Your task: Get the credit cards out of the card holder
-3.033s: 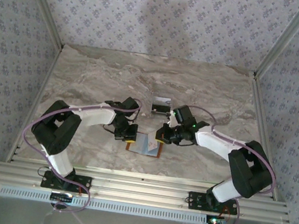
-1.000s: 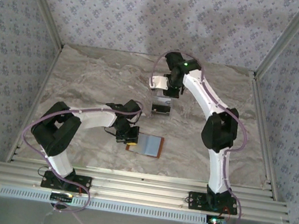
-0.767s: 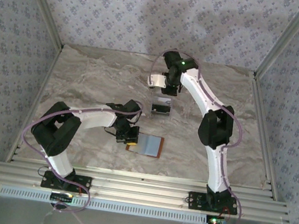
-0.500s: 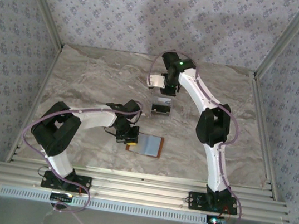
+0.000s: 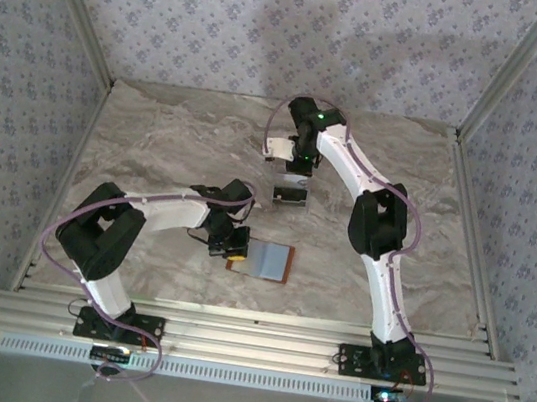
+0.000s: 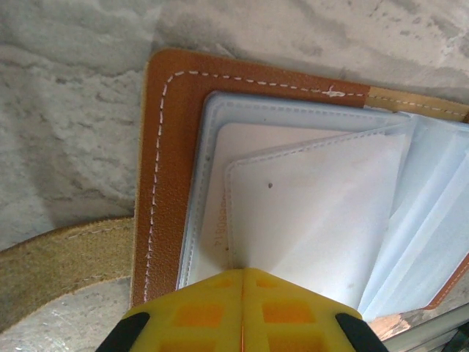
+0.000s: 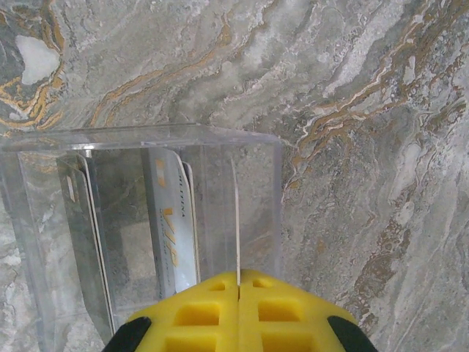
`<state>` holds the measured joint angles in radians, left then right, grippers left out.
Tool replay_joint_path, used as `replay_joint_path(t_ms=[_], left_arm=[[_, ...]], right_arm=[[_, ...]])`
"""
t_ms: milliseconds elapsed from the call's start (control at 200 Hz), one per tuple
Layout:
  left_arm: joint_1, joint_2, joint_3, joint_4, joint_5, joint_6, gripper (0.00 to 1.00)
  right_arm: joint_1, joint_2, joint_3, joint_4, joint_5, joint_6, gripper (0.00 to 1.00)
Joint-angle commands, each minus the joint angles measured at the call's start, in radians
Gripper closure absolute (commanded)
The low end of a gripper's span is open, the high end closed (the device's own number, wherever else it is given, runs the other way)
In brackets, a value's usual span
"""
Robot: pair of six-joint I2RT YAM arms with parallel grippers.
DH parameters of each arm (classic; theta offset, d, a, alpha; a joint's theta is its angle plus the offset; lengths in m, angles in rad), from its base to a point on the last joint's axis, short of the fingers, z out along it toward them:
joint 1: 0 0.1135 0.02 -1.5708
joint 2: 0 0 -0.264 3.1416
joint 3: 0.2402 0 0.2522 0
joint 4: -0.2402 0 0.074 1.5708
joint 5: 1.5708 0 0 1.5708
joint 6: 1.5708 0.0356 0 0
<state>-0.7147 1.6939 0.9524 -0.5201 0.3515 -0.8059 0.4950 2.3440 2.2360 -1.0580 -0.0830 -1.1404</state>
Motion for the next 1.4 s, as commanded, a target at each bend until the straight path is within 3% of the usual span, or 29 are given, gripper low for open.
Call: replay_joint_path(t_ms=[0, 165, 585, 745, 1024, 1174, 1394], left_arm=[[-0.006, -0.011, -0.02, -0.041, -0.011, -0.011, 0.91], [-0.007, -0.011, -0.02, -0.042, -0.011, -0.01, 0.91], [-0.008, -0.013, -0.02, -0.04, -0.013, -0.011, 0.91], [-0.007, -0.017, -0.017, -0.036, -0.013, -0.011, 0.91], [-0.006, -0.037, -0.005, -0.026, -0.023, -0.014, 0.91], [-0.008, -0.037, 0.012, -0.028, -0.022, -0.011, 0.91], [-0.007, -0.056, 0.05, -0.044, -0.038, 0.003, 0.92]], right_arm=[[-0.009, 0.026, 0.038, -0.001, -0.008, 0.031, 0.92], [-0.004, 0.019, 0.045, 0.022, 0.013, 0.033, 0.83], [-0.006, -0.021, 0.04, 0.101, 0.065, 0.043, 0.78], [-0.008, -0.071, 0.021, 0.138, 0.055, 0.118, 0.78], [-0.016, -0.195, -0.067, 0.216, 0.036, 0.616, 0.73], [-0.02, -0.298, -0.192, 0.252, 0.014, 0.927, 0.75], [-0.026, -0.471, -0.409, 0.279, -0.123, 1.268, 0.81]])
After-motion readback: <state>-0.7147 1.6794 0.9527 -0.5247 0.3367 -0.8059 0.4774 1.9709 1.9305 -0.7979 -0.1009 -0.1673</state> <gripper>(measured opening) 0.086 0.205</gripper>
